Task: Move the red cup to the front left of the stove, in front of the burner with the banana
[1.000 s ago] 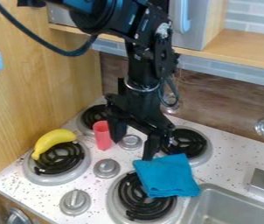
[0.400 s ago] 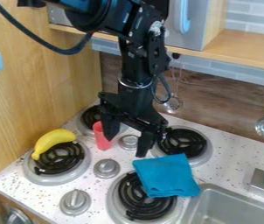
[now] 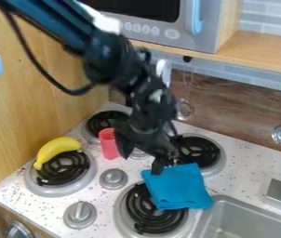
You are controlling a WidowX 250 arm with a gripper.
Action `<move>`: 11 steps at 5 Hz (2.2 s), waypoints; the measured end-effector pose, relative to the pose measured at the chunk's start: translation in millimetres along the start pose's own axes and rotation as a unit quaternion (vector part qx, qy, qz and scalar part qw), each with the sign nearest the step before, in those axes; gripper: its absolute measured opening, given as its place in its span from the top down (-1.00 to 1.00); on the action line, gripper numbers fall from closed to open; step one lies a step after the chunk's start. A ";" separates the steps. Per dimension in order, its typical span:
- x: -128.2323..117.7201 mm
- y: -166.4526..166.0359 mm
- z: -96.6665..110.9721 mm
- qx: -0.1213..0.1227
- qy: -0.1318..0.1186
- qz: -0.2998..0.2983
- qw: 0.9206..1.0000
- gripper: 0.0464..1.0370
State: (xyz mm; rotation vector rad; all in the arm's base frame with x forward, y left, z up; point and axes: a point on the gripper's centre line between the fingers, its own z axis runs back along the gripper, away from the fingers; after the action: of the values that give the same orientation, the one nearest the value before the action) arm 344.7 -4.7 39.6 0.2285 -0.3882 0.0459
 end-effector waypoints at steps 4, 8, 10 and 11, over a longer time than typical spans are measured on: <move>91.1 91.9 -80.9 0.089 -0.040 0.275 0.957 -0.93; 65.4 116.8 -99.1 0.091 0.033 0.316 0.944 -0.93; 57.3 118.0 -92.5 0.089 0.046 0.323 0.941 -0.85; 62.1 119.9 -89.5 0.091 0.045 0.329 0.939 -0.30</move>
State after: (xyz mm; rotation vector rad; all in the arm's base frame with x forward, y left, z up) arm 424.6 132.6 8.1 0.2702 -0.3545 0.7527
